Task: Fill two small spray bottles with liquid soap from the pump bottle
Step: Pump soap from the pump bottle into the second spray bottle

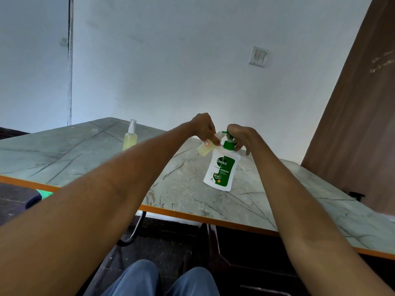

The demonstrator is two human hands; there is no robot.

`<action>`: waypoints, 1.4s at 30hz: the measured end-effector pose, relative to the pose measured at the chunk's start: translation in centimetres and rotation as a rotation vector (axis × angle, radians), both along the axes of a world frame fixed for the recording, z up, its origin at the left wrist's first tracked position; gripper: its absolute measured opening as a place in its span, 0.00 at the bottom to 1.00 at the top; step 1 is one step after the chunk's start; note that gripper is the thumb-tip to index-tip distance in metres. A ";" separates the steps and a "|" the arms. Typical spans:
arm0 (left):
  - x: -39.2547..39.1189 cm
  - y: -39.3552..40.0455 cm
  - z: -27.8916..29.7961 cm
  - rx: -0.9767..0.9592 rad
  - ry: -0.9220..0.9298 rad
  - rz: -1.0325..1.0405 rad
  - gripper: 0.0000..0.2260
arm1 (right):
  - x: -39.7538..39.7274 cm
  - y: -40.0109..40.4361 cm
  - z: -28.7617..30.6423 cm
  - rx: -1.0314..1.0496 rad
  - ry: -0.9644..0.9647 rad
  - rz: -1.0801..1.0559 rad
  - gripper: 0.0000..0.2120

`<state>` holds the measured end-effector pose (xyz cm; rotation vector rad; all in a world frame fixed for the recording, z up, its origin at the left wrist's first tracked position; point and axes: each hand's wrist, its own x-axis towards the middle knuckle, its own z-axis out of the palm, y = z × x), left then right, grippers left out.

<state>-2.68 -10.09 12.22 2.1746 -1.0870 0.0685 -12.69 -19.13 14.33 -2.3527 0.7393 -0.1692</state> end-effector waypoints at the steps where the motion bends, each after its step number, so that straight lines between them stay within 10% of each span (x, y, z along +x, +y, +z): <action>1: 0.0 0.0 0.0 0.001 -0.001 -0.001 0.17 | 0.0 0.0 -0.1 0.006 -0.002 -0.002 0.07; 8: 0.1 0.2 -0.3 0.024 -0.001 -0.004 0.16 | -0.1 0.1 -0.9 -0.027 0.003 -0.059 0.20; 19: 0.1 0.1 -0.1 -0.002 -0.007 -0.002 0.16 | -0.4 0.3 -0.1 0.042 -0.006 -0.005 0.08; 42: -0.5 0.2 0.0 0.013 -0.027 -0.016 0.16 | -0.1 0.0 -0.6 -0.002 0.007 -0.046 0.21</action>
